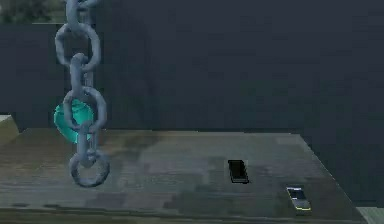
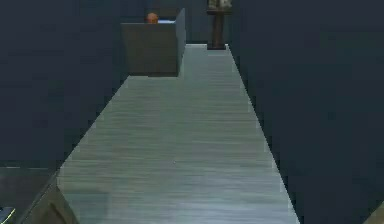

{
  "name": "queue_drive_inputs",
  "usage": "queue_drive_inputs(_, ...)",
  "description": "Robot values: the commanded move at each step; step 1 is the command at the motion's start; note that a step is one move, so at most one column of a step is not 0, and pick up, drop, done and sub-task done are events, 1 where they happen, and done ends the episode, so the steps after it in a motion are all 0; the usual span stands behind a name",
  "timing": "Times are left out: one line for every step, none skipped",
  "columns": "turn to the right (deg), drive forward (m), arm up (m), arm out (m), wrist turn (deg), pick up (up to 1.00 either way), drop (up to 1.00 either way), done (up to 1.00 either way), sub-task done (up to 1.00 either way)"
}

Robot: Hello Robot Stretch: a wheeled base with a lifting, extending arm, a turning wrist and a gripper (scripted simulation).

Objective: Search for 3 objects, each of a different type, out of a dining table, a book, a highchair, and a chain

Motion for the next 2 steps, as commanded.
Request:
queue_drive_inputs(-30.0,0.00,0.00,0.00,0.0,0.00,0.00,0.00,0.00)
queue_drive_inputs(0.0,0.00,0.00,0.00,0.0,0.00,0.00,1.00,0.00)
